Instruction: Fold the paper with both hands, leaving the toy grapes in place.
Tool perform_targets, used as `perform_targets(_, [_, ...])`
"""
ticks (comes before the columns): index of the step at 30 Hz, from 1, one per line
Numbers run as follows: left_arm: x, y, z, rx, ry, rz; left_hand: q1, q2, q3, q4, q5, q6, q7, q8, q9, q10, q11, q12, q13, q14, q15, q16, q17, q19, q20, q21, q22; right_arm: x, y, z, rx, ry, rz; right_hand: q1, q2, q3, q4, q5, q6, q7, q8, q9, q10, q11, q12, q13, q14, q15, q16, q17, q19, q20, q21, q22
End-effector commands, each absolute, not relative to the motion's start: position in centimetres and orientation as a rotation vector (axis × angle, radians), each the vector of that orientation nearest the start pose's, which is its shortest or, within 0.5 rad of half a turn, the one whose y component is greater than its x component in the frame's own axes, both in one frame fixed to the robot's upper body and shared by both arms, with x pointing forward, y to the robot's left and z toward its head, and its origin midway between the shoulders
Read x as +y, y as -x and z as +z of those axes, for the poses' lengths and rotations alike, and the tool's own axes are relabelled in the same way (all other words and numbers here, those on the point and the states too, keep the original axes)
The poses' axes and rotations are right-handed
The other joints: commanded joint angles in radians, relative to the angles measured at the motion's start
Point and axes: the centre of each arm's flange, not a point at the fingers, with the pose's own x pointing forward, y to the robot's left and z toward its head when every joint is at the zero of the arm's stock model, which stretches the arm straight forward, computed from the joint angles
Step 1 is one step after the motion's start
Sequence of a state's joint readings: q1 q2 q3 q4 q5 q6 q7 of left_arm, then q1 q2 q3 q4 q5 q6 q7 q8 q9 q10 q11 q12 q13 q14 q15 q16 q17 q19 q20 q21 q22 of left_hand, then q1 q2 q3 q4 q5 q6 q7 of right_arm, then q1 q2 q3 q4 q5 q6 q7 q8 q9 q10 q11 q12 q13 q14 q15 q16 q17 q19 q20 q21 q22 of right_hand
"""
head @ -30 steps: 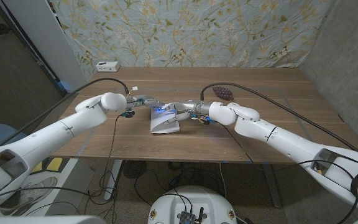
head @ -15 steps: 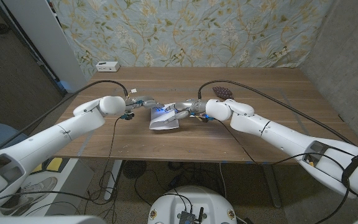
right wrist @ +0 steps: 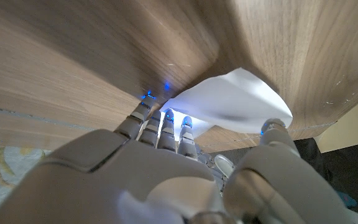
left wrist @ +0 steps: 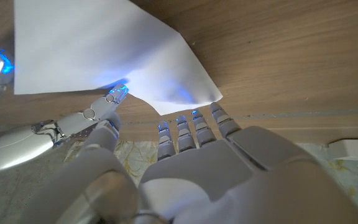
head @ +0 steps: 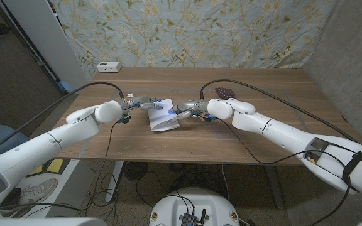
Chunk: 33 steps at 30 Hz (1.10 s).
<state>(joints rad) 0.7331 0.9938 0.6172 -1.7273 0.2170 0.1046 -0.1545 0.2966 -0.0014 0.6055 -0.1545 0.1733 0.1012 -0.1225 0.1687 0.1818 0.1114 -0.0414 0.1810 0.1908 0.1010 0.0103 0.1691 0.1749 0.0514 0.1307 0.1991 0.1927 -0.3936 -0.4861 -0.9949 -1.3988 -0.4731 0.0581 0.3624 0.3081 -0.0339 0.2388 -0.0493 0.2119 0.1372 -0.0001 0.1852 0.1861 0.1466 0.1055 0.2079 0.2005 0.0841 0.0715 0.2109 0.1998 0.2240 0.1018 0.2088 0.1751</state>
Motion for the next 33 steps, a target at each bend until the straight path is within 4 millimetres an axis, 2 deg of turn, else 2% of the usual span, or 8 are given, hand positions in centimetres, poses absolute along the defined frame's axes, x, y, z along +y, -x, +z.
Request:
perform_targets(1, [29.0,-56.9,2.1,-0.526,-1.611,-0.089,0.04,-0.014,0.002,-0.023,0.003,-0.027,-0.033,0.011,0.0,-0.009,-0.015,0.008,0.001,-0.001,-0.026,0.011,0.002,0.03,-0.012,0.017,0.001,-3.9,-64.7,-1.4,-0.558,1.592,0.652,-0.005,0.0,-0.003,0.0,0.007,0.01,-0.004,0.007,0.002,0.012,0.0,0.003,0.003,0.013,0.0,0.004,-0.001,0.006,0.004,-0.002,0.002])
perform_targets(4, [28.8,-56.1,2.3,-0.531,-1.67,-0.075,0.067,-0.029,0.001,-0.03,0.002,-0.051,-0.047,0.01,0.0,-0.02,-0.026,0.009,0.001,-0.008,-0.044,0.011,0.002,0.039,-0.022,0.019,0.0,-3.8,-64.7,-1.5,-0.555,1.603,0.659,-0.003,0.002,-0.002,-0.001,0.008,0.022,-0.003,0.012,0.002,0.023,-0.005,0.006,0.003,0.019,-0.006,0.005,-0.002,0.01,0.004,-0.001,0.002])
perform_targets(10, [27.9,-54.9,1.9,-0.517,-1.816,-0.057,0.116,-0.06,-0.006,-0.031,0.002,-0.106,-0.072,0.009,0.0,-0.05,-0.027,0.008,0.001,-0.039,-0.05,0.007,0.002,0.029,-0.039,0.014,-0.001,-3.4,-64.5,-1.5,-0.558,1.631,0.665,-0.002,0.006,-0.002,-0.002,0.01,0.037,0.0,0.017,0.001,0.032,-0.013,0.009,0.003,0.02,-0.007,0.004,-0.002,0.011,0.003,-0.002,0.002])
perform_targets(13, [27.3,-54.4,1.3,-0.509,-1.917,-0.027,0.14,-0.081,-0.014,-0.031,0.006,-0.128,-0.084,0.012,0.0,-0.07,-0.04,0.007,0.001,-0.057,-0.057,0.006,0.002,0.025,-0.042,0.013,-0.001,-3.3,-64.4,-1.5,-0.556,1.635,0.671,-0.003,0.008,-0.002,-0.001,0.01,0.042,-0.002,0.018,0.001,0.033,-0.018,0.008,0.002,0.018,-0.008,0.003,-0.002,0.009,0.003,-0.003,0.002])
perform_targets(18, [26.9,-53.9,0.2,-0.508,-2.032,0.027,0.175,-0.119,-0.03,-0.03,0.017,-0.15,-0.079,0.016,0.0,-0.103,-0.062,0.005,0.001,-0.087,-0.05,0.005,0.003,0.012,-0.04,0.008,-0.002,-3.2,-64.4,-1.5,-0.553,1.638,0.671,-0.006,0.012,-0.002,0.001,0.01,0.043,-0.005,0.018,0.001,0.03,-0.016,0.006,0.002,0.017,-0.009,0.002,-0.001,0.008,0.002,-0.004,0.002])
perform_targets(25, [26.9,-53.7,-0.5,-0.507,-2.075,0.04,0.213,-0.159,-0.053,-0.028,0.035,-0.198,-0.06,0.011,0.001,-0.135,-0.052,0.006,0.002,-0.112,-0.037,0.006,0.003,0.009,-0.031,0.008,-0.002,-3.2,-64.3,-1.5,-0.549,1.634,0.665,-0.007,0.017,-0.001,0.002,0.011,0.043,-0.003,0.017,0.001,0.029,-0.013,0.005,0.002,0.016,-0.008,0.001,-0.001,0.009,0.002,-0.004,0.002])
perform_targets(33, [26.5,-53.8,-1.2,-0.487,-2.112,0.004,0.257,-0.191,-0.102,-0.024,0.067,-0.276,-0.042,0.007,0.002,-0.192,-0.034,0.004,0.003,-0.151,-0.019,0.006,0.004,-0.01,-0.025,0.003,-0.002,-3.5,-64.2,-1.6,-0.54,1.631,0.655,-0.007,0.019,-0.001,0.002,0.011,0.041,-0.002,0.015,0.001,0.027,-0.012,0.004,0.002,0.016,-0.008,0.0,-0.001,0.009,0.001,-0.005,0.002])
